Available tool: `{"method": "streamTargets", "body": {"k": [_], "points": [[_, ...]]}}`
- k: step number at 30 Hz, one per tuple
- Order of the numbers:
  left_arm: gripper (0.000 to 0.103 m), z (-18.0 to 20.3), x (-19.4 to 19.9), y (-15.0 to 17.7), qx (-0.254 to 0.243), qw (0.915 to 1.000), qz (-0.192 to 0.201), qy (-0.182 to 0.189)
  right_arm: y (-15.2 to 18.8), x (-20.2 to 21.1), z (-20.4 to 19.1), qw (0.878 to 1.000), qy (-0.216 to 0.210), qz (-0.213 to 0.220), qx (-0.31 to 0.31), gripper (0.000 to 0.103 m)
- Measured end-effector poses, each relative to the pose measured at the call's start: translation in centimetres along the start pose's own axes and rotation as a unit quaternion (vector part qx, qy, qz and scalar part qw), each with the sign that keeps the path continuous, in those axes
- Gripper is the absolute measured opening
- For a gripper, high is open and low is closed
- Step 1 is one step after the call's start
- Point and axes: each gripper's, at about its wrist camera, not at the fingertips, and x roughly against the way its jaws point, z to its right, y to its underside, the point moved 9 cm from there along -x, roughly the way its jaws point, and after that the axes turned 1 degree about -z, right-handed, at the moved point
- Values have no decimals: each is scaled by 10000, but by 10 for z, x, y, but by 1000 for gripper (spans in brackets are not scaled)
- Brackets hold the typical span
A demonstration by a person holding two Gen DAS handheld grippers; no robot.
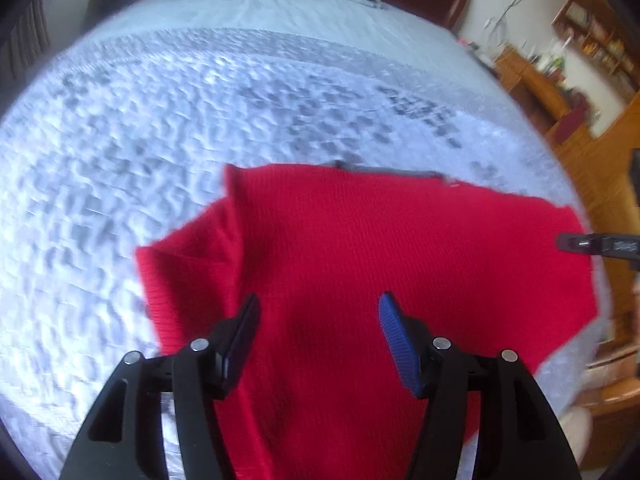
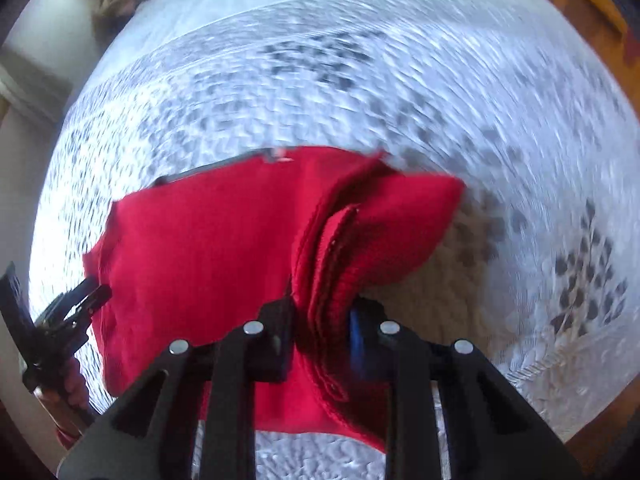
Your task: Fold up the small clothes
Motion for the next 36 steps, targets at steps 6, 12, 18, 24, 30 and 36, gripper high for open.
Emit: {"method": "streamTargets", "body": {"k": [6,12,18,24,30,36], "points": [[62,-6,8,-4,-37,9999,89,-36,-3,1,-86,9957,169,30,905,21],[62,-27,0,-2,15,9992,-128,-385,19,-24,-170,9831,23,-165,1824,24],[62,-32,-17,4,89,9988,-369,-312,40,-28,-180,9805,-371,-354,1897,40],[62,-35,-14,5,270,9989,-341,-149,65,10,-151,9775,-507,-26,2045,58],[63,-31,-5,3,273,9991,-241,-202,140,-5,-166,9519,-417,-209,3027,58],[82,-27,2,4,362,9986,-314,-207,178,-26,-185,9244,-188,-93,3809,67]]}}
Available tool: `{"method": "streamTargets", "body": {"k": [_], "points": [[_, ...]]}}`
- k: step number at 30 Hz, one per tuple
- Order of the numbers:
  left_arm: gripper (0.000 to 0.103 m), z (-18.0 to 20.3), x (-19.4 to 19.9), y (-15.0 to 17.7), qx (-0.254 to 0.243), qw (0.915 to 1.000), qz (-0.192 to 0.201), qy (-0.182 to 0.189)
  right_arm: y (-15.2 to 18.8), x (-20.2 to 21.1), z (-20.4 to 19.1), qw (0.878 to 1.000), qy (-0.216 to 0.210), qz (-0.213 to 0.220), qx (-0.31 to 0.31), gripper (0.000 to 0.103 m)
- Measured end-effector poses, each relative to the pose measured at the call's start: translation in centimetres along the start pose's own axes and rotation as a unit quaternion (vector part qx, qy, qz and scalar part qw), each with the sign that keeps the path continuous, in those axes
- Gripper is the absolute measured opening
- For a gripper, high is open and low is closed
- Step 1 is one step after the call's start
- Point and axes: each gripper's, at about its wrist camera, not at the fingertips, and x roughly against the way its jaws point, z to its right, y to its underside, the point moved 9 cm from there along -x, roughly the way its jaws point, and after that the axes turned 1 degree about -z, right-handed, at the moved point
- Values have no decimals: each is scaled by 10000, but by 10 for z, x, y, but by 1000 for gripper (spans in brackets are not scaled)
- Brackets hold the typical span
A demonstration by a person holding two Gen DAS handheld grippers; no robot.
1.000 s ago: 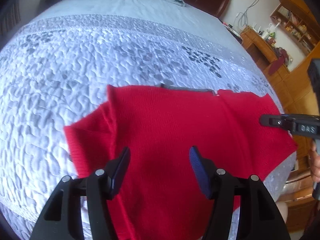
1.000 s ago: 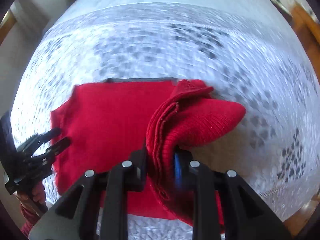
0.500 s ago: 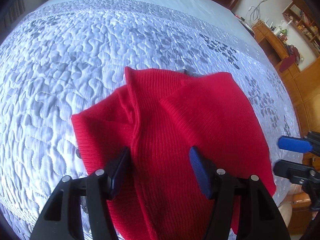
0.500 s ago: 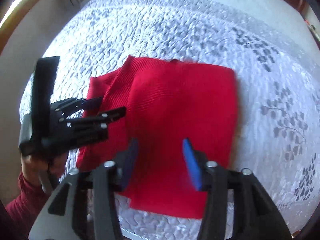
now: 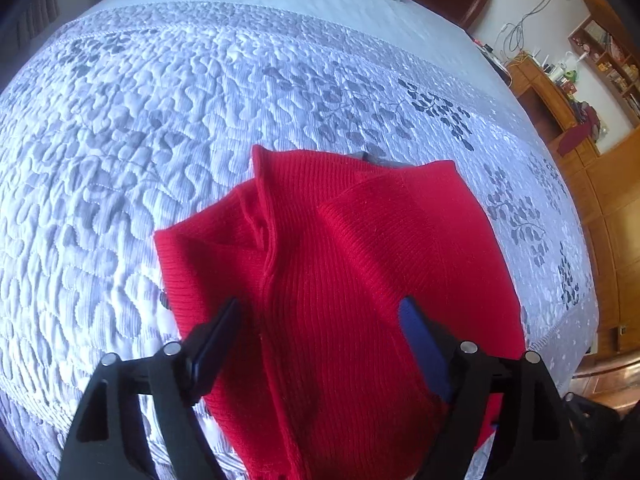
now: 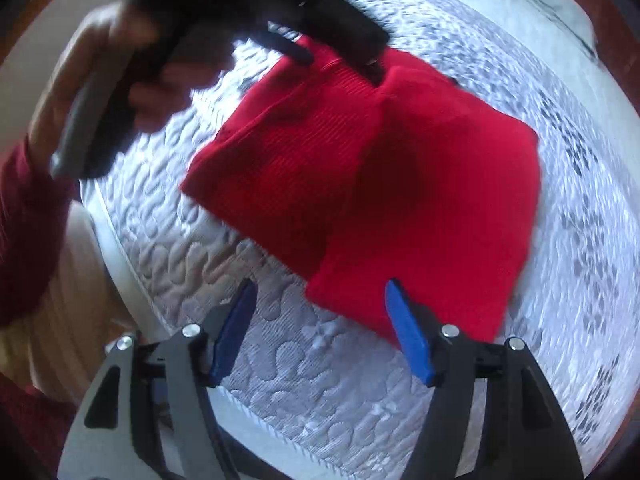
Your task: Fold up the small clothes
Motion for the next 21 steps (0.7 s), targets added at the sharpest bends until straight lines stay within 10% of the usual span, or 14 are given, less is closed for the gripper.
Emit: {"method": "streamTargets", "body": {"k": [3,8,15,21], "points": [[82,2,2,2,138,9997,-113,153,0,-10,1,9994,266,-40,196,60],[82,10,-5,9,393,9973,-401,468,5,-21,10,9995,230,-197,133,17],[82,38,-13,17,687,9860,-757,1319,-10,27,39,9865,-1204,483,-1003,10],[82,53,-29,14,1063,9752,-994,1666,-21,56,56,9771,-1479,836,-1278,10]]}}
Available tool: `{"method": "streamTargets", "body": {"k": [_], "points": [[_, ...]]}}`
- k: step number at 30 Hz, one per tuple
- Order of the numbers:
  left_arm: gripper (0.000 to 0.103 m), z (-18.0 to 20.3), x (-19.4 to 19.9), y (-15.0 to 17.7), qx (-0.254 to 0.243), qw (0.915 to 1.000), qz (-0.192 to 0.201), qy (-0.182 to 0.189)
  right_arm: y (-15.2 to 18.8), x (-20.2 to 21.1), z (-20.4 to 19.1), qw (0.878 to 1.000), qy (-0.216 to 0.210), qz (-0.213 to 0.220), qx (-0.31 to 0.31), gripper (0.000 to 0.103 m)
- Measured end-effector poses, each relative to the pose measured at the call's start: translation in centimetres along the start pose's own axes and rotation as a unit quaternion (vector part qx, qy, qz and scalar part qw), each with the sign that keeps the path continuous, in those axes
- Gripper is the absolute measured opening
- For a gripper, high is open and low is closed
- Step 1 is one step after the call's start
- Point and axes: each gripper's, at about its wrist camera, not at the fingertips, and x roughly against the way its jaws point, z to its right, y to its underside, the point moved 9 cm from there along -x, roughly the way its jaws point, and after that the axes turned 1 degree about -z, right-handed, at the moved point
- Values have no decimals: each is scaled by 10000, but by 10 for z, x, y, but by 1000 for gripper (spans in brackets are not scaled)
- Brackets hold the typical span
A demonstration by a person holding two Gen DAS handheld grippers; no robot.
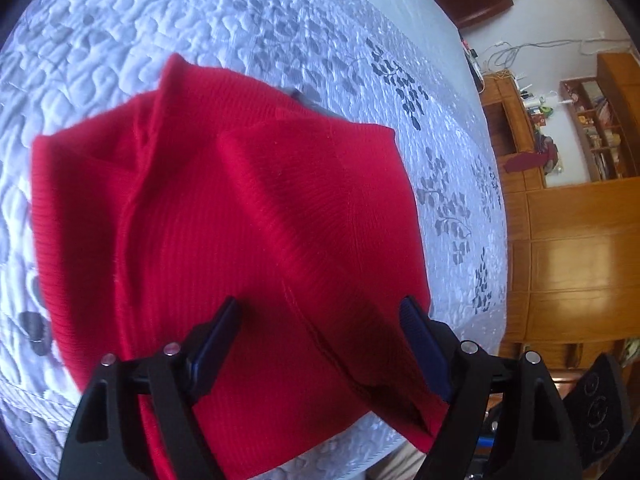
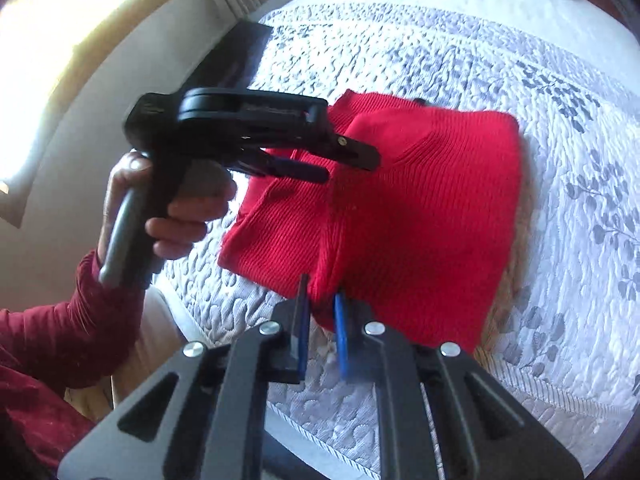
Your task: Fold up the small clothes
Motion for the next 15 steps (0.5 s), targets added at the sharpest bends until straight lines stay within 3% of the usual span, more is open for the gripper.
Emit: {"method": "streamTargets", "body": {"k": [4,5,8,12,13,15], "points": [[76,4,-15,-12,196,9996,-130,150,1,7,0,9999,-81,97,1,10],[63,3,-18,-18,254,9996,-113,113,1,8,1,9999,-72,112,0,10],[39,-6,-22,-37,456,9989,-104,-57,3,12,2,9997,-140,183,-67,10],[22,-12,-25,-63,506,9982,-47,-317,3,17,2,9995,-182,252,-27,9],[13,-12,-26,-66,491,9982,-48,-334,3,17,3,9994,-198,264,-41,9],[11,-10,-27,-70,452,9986,4,-290,4,17,5,9993,-236,276,-103,9]]}}
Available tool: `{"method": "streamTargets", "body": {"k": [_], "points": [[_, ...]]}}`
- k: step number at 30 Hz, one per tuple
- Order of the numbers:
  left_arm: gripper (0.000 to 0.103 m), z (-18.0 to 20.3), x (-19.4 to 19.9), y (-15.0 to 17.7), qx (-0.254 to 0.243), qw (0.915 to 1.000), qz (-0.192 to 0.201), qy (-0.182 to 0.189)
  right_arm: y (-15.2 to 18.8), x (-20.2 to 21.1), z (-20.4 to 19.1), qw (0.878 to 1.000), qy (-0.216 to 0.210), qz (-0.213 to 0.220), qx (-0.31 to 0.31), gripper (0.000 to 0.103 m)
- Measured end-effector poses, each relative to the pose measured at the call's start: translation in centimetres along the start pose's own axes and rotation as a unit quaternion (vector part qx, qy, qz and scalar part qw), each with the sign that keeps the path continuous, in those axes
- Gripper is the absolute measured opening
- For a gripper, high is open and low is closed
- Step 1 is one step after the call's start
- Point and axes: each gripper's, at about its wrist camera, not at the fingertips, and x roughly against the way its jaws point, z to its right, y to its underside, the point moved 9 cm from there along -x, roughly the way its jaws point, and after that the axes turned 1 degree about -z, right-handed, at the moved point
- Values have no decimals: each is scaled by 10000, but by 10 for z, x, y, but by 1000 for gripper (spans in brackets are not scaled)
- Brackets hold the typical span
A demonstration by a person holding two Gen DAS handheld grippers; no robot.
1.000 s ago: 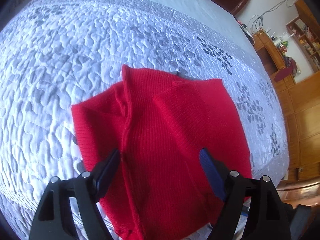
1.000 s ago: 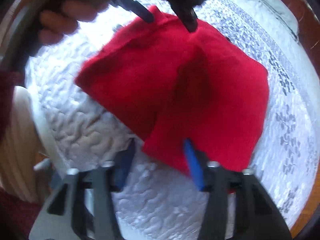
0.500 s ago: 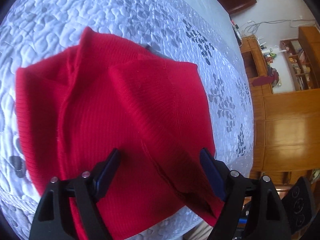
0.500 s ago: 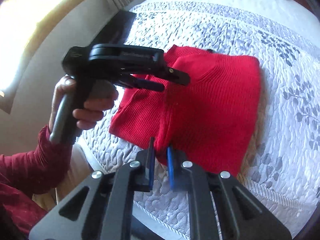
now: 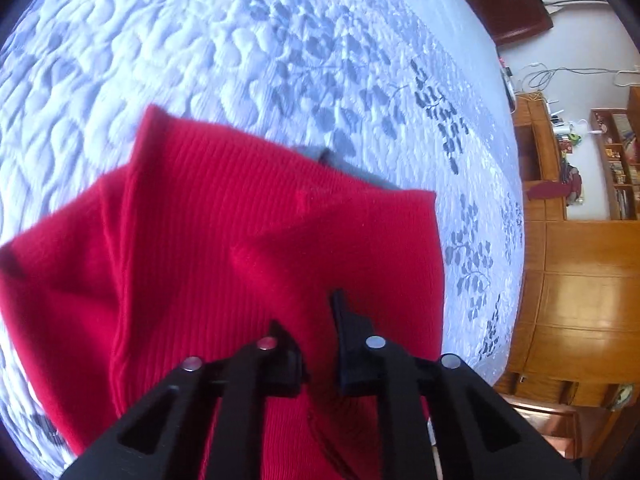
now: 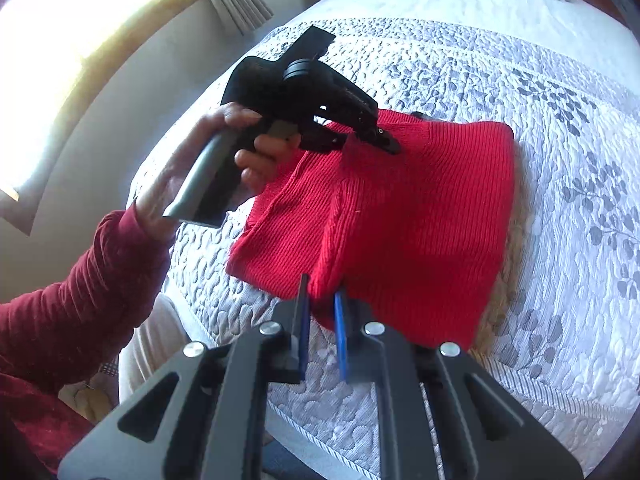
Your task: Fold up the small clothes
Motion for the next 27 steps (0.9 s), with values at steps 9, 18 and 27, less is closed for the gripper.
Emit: {"method": "streamTargets", "body": {"k": [9,18,27], "points": [[9,24,59,-11,-539,9958,733,45,-12,-2,-30,9994,-338,51,59,9],[9,-11,135,-14,-1039,9843,1334,-506,-33,-45,-101,9950,-827,-96,548,9],[9,-96,89,-7,-780,9853,1095,-1057,-1,-130,-101,9936,-417,-887,570,10]]}}
